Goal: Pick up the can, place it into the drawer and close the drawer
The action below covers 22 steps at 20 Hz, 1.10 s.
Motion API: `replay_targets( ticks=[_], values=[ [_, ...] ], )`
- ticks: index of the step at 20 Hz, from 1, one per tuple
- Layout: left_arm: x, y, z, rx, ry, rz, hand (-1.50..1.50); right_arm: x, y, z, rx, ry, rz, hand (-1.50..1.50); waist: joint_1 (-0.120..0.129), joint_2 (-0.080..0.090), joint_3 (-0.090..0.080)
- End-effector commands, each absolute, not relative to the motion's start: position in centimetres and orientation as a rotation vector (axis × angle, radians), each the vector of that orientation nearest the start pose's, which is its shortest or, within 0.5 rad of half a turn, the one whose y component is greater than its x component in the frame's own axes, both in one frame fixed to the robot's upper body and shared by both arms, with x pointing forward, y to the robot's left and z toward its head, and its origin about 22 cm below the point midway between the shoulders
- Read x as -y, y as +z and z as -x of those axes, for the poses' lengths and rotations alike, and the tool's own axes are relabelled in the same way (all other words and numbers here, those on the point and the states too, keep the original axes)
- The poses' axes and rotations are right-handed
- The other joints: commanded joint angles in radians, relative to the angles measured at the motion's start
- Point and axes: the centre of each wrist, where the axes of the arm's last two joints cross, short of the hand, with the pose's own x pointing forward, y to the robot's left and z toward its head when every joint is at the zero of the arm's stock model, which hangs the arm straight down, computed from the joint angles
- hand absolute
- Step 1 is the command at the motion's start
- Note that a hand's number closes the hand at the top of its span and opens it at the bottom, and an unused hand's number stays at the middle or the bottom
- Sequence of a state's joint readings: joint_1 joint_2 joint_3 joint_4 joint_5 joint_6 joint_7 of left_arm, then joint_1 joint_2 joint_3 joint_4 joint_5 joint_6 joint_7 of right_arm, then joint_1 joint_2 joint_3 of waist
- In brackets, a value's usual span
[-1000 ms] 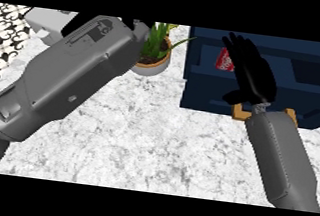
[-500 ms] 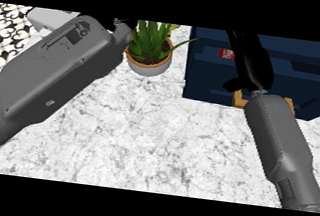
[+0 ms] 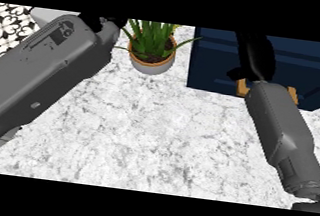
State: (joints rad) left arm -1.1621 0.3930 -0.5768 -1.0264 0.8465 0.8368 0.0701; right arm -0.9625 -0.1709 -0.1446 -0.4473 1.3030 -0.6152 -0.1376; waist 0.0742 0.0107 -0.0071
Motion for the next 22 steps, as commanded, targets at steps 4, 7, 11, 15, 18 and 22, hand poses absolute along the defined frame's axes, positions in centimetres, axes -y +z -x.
replay_targets(
  ticks=[4, 7, 11, 15, 18, 22],
  values=[
    [-11.2, 22.8, -40.2, 1.730, 0.155, -0.036, -1.50, 20.1, 8.1, -45.6, 1.672, 1.016, 1.381, -1.50, 0.016, 0.018, 0.009],
    [-10.6, 22.2, -39.2, 1.742, 0.162, -0.013, -1.50, 21.5, 9.0, -46.0, 1.674, 1.001, 1.421, -1.50, 0.031, 0.019, 0.009],
    [-11.1, 22.2, -39.2, 1.719, 0.141, -0.025, -1.50, 21.3, 10.7, -46.6, 1.662, 0.990, 1.441, -1.50, 0.036, 0.024, 0.010],
    [-11.8, 21.7, -38.8, 1.741, 0.135, -0.030, -1.50, 21.9, 12.6, -47.2, 1.642, 0.982, 1.434, -1.50, 0.046, 0.027, 0.009],
    [-11.6, 24.0, -39.1, 1.730, 0.145, -0.016, -1.50, 20.1, 13.9, -47.6, 1.695, 1.040, 1.290, -1.50, 0.040, 0.028, 0.011],
    [-12.1, 22.9, -38.7, 1.709, 0.142, 0.001, -1.50, 18.6, 11.9, -47.2, 1.781, 0.809, 1.001, -1.50, 0.045, 0.027, 0.014]
  ],
)
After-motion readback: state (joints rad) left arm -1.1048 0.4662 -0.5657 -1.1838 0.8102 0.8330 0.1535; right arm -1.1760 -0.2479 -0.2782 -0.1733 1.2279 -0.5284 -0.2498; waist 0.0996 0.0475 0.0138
